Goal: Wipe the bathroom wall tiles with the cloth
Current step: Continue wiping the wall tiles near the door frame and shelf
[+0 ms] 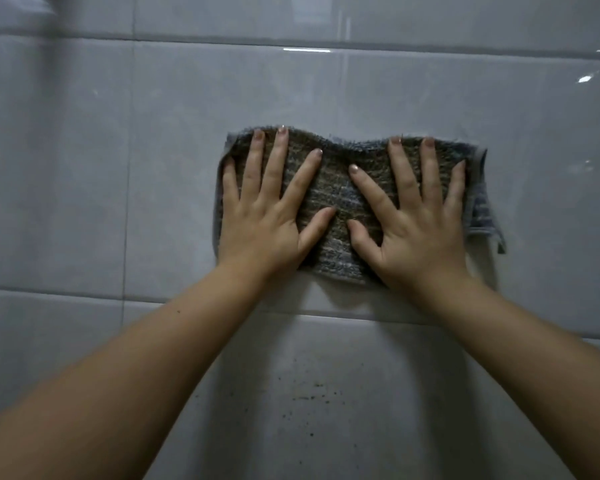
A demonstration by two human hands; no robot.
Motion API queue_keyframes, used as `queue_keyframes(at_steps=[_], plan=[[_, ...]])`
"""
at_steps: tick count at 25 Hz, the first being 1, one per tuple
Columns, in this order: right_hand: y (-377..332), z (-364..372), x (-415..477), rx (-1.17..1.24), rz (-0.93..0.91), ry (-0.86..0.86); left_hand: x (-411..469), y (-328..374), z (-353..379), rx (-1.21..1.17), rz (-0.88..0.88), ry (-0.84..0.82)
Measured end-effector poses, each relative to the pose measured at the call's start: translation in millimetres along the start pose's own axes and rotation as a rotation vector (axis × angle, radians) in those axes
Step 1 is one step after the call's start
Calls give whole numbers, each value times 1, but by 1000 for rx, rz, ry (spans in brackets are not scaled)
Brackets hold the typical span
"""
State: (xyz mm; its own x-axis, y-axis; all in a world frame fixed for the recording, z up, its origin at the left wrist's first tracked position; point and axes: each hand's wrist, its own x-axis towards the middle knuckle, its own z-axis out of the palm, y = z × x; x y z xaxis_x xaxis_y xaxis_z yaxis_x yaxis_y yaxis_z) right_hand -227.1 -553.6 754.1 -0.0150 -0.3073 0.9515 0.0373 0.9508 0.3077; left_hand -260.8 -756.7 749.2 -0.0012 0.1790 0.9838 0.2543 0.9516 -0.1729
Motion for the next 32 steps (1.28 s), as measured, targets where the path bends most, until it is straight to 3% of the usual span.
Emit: queue_keyframes(at_steps=[6,10,17,22,27,32], plan=[[14,-8,-69,25,-50,-5,-63,43,2,-19,54,-28],[39,-12,-72,34,-148,2,-54,63,5,-14,79,-28],[111,-12,-24,-19,-4,16,32,111,14,-48,5,23],[155,-21,-57,-16,94,-26,24,170,20,-98,36,42],[117,-21,-112,-22,105,-27,-19,156,16,-58,134,25],[100,-23,-106,29,17,-21,-38,137,13,-17,161,15]])
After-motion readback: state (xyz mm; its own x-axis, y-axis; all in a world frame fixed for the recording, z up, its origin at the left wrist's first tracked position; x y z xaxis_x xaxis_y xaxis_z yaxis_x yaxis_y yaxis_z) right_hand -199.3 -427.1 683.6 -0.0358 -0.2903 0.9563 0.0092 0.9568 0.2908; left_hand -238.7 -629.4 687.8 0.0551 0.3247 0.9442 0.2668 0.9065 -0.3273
